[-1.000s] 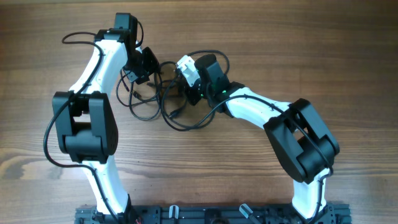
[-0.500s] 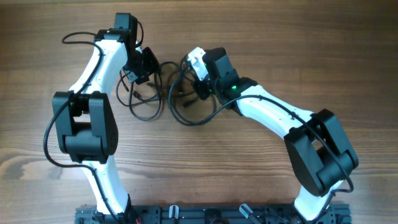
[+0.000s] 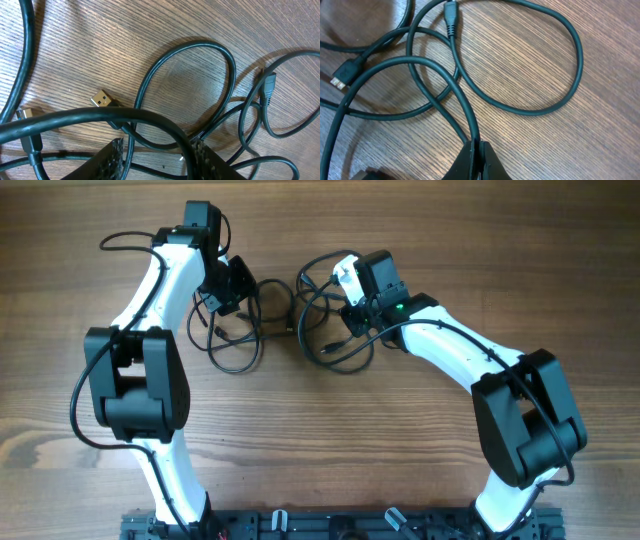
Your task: Untangle cables
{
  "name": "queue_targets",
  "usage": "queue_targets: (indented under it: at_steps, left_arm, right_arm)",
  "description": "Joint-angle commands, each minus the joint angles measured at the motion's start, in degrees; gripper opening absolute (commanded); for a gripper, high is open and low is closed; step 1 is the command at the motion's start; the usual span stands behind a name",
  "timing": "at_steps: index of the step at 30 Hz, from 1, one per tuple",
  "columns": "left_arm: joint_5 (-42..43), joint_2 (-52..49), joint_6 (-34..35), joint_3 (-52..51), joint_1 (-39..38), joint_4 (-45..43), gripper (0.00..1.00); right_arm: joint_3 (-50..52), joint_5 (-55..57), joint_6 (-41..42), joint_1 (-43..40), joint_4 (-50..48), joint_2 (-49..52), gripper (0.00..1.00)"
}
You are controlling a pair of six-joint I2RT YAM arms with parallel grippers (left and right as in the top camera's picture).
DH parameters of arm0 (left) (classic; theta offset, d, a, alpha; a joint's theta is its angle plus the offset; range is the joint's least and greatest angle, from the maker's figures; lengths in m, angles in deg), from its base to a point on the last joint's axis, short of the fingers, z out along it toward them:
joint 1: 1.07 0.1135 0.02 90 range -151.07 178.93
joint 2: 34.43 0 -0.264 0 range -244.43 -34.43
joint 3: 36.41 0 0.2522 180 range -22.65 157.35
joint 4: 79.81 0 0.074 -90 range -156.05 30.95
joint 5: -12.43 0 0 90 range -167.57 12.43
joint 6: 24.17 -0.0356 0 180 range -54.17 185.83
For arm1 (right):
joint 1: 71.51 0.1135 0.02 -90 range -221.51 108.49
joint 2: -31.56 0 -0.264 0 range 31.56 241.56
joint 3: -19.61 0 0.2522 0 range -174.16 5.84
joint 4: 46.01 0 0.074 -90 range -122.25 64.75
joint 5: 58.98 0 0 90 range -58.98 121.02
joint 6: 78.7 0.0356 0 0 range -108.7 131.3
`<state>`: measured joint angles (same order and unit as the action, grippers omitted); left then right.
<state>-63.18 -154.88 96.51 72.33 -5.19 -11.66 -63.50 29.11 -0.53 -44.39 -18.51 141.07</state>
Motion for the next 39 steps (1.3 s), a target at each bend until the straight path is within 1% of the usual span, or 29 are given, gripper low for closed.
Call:
queue_targets:
  at_steps: [1,3,4,5,9,13,16,18,21,26,28,30,33,35,39]
  left_arm:
    - [-1.01,-0.44,-0.26,-0.26,0.15,0.00,0.48]
    - [-1.03,-0.42,-0.26,-0.26,0.15,0.00,0.48]
    - [-1.03,-0.44,-0.28,-0.26,0.15,0.00,0.48]
    - [-1.03,-0.42,-0.28,-0.26,0.15,0.00,0.48]
    - [-1.03,-0.42,-0.28,-0.26,0.15,-0.09,0.48]
    - [-1.03,-0.42,-0.28,-0.26,0.15,-0.11,0.48]
    - [-1.03,-0.44,-0.28,-0.26,0.15,-0.11,0.48]
    - [-1.03,-0.44,-0.28,-0.26,0.15,-0.11,0.49]
    - [-1.03,-0.44,-0.28,-0.26,0.15,-0.13,0.49]
    - [-1.03,-0.42,-0.28,-0.26,0.15,-0.13,0.49]
    - [-1.03,-0.44,-0.26,-0.26,0.15,-0.11,0.49]
    - [-1.03,-0.42,-0.26,-0.26,0.15,-0.13,0.49]
    - [-1.03,-0.42,-0.28,-0.26,0.15,-0.11,0.49]
    - [-1.03,-0.42,-0.28,-0.26,0.15,-0.11,0.49]
    - [-1.03,-0.42,-0.28,-0.26,0.15,-0.11,0.49]
  right_arm:
    - [0.46,-1.55,-5.03,0.24,0.07,0.04,0.07]
    - [0.46,-1.55,-5.09,0.24,0.04,0.04,0.43]
    - [0.46,-1.55,-5.03,0.24,0.04,0.04,0.57]
    - [0.46,-1.55,-4.76,0.24,0.04,0.04,0.63]
    - [0.46,-1.53,-4.76,0.24,0.17,0.04,0.64]
    - [0.46,-1.55,-12.96,0.17,0.17,0.04,0.64]
    - [0.46,-1.75,-16.96,0.17,0.20,0.17,0.72]
    - [0.46,-4.33,-19.61,0.17,0.26,0.48,0.73]
    - [0.46,-10.27,-21.40,0.17,0.15,1.38,0.76]
    - [0.46,-10.64,-21.38,0.17,-0.66,2.82,0.77]
    - [0.46,-10.64,-21.42,0.17,-1.38,3.78,0.81]
    - [0.46,-10.64,-23.32,0.17,-3.06,5.33,0.84]
    - [0.46,-9.35,-27.41,0.17,-6.03,6.75,0.85]
    - [0.46,-7.04,-28.15,0.17,-8.92,7.41,0.88]
    - [0.46,-6.25,-32.65,0.17,-12.63,8.26,0.92]
